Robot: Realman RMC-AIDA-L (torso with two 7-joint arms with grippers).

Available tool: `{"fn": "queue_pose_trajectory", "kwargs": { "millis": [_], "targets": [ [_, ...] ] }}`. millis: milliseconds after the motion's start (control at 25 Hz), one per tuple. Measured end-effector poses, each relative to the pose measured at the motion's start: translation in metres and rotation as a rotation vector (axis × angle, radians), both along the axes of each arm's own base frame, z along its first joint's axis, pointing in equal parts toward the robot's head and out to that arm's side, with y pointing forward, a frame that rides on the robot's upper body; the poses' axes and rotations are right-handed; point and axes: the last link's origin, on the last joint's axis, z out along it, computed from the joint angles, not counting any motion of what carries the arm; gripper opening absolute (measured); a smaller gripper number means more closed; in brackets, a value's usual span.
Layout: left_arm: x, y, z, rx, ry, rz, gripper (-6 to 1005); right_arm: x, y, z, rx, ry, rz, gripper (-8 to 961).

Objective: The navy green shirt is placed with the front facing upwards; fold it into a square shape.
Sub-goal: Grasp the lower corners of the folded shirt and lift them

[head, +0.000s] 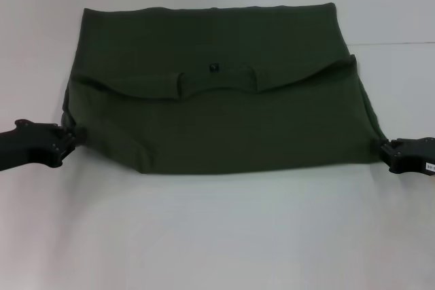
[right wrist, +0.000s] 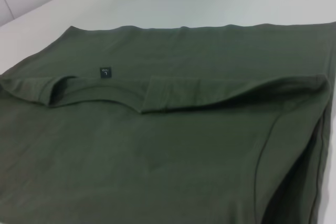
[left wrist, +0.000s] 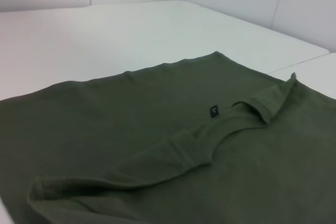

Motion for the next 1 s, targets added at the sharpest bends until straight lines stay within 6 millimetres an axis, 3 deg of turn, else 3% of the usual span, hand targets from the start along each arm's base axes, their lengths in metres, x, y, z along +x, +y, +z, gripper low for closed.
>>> {"fn": "queue_pose_trajectory", "kwargs": {
  "millis": [240, 440, 1000],
  "targets": [
    [-0.002, -0.013, -0.001, -0.015, 0.016, -0.082, 55, 0.004, -0.01, 0.002, -0.012, 0.007, 0.008, 44],
    [-0.006, -0.029, 0.003, -0.009, 0.025, -0.151, 55, 0.007, -0.031, 0.006, -0.021, 0.028, 0.06, 43],
    [-0.026, -0.112, 0.007, -0.033, 0.045, -0.294, 54, 0.034, -0.141, 0.023, 0.043, 0.12, 0.182, 44]
  ]
}}
